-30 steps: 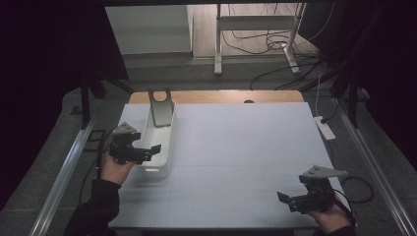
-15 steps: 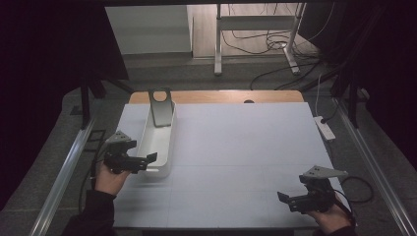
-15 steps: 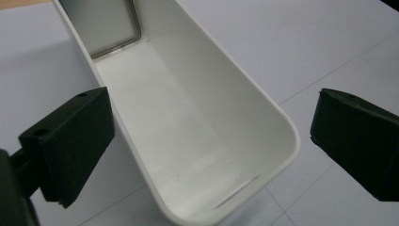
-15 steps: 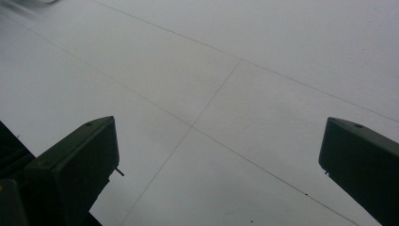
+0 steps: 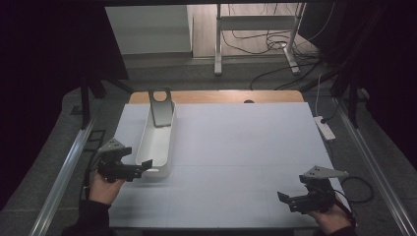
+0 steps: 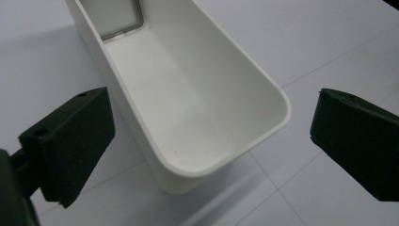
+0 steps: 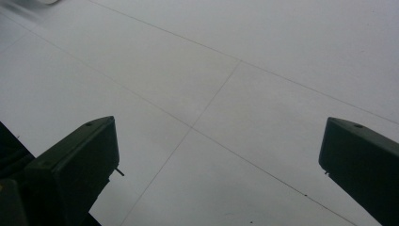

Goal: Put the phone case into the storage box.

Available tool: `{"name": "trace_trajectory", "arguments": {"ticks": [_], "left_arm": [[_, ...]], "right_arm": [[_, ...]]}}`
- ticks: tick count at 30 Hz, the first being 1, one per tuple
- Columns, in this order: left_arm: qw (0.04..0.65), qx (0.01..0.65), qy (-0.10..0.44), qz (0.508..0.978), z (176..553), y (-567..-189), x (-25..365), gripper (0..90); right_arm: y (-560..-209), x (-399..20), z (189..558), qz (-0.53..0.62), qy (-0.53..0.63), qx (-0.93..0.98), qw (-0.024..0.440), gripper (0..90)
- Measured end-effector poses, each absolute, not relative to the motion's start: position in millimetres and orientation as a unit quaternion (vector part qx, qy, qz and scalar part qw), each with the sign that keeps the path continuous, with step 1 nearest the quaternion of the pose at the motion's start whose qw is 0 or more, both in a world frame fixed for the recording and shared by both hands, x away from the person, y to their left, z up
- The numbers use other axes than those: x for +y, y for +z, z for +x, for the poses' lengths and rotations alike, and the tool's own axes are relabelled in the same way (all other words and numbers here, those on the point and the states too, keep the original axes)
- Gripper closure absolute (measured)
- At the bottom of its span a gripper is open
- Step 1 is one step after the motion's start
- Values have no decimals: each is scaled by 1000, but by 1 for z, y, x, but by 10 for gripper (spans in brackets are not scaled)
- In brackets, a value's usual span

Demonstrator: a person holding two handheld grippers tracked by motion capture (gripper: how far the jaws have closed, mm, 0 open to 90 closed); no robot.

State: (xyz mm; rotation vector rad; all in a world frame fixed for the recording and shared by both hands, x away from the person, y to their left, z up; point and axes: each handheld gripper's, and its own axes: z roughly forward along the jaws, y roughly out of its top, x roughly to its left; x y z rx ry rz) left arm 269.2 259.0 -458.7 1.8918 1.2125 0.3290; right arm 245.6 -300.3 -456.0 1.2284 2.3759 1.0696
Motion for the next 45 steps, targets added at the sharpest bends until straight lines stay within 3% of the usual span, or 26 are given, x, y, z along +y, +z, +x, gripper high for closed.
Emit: {"name": "trace_trajectory", "arguments": {"ticks": [45], "left_arm": [[412,508,155,741,207,-470,279,5]], "right_arm": [[-456,-300,245,422,368,818,131,0]]}}
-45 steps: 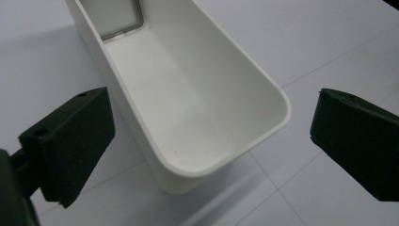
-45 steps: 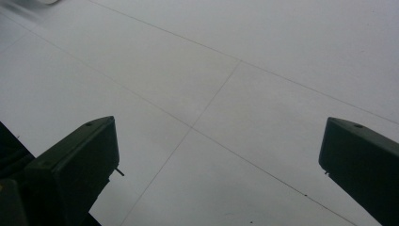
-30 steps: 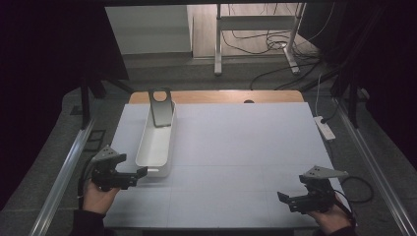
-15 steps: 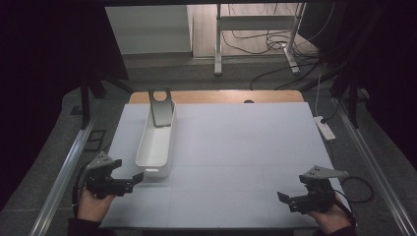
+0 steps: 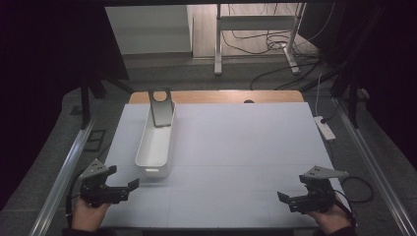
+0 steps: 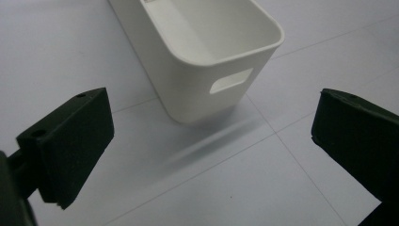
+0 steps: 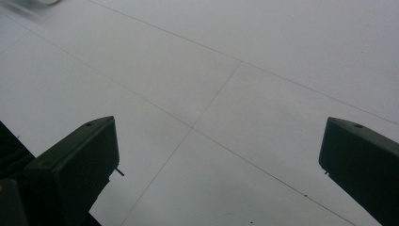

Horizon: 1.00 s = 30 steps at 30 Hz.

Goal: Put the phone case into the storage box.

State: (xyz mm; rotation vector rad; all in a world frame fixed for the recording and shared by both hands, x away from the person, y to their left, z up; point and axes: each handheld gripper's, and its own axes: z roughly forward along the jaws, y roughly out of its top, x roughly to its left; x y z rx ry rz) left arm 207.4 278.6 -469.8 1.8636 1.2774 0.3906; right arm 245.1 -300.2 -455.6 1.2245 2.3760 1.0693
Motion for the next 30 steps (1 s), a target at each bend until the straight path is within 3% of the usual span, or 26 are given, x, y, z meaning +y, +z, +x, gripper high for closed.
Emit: {"name": "trace_trajectory", "arguments": {"ticks": [30], "left_arm": [[413,508,182,734,176,-477,280,0]], "right_arm": [[-455,-300,245,422,368,818,132,0]]}}
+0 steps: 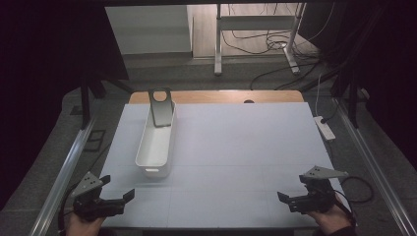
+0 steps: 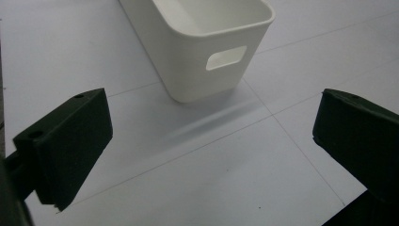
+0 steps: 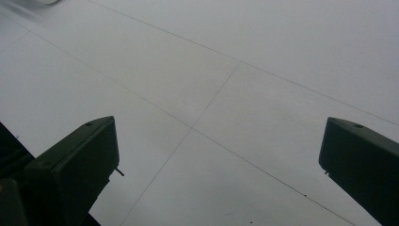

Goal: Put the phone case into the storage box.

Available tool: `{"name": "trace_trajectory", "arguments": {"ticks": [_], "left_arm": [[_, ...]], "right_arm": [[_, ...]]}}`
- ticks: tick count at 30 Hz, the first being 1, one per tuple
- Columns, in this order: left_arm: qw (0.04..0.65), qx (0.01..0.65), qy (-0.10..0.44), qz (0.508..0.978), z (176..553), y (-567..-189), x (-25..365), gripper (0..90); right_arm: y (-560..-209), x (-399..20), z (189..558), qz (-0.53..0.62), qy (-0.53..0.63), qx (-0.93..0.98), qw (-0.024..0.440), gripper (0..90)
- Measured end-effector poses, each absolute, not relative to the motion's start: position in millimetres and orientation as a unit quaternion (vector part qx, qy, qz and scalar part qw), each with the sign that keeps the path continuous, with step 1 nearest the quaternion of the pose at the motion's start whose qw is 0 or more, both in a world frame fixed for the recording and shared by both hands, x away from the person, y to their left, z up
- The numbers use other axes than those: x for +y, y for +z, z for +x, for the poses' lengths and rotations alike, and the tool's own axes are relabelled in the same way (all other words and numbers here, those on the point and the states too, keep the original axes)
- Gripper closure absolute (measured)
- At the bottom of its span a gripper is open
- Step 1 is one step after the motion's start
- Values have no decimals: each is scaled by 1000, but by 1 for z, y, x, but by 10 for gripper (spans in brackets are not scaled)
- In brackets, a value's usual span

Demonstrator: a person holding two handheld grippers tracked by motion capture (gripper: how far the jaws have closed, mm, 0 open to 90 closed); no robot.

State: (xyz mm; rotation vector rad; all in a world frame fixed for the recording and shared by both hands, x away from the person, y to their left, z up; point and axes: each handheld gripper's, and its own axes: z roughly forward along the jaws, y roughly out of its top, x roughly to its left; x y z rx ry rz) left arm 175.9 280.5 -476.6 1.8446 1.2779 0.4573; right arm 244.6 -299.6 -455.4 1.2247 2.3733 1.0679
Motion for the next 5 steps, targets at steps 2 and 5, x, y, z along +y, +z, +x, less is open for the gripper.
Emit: {"name": "trace_trajectory", "arguments": {"ticks": [2,5], "left_arm": [[412,508,182,734,176,-477,280,0],[411,507,183,736,176,-477,279,0]], "right_arm": [[-455,-300,245,422,368,818,133,0],[-456,-299,245,422,367,819,132,0]]}}
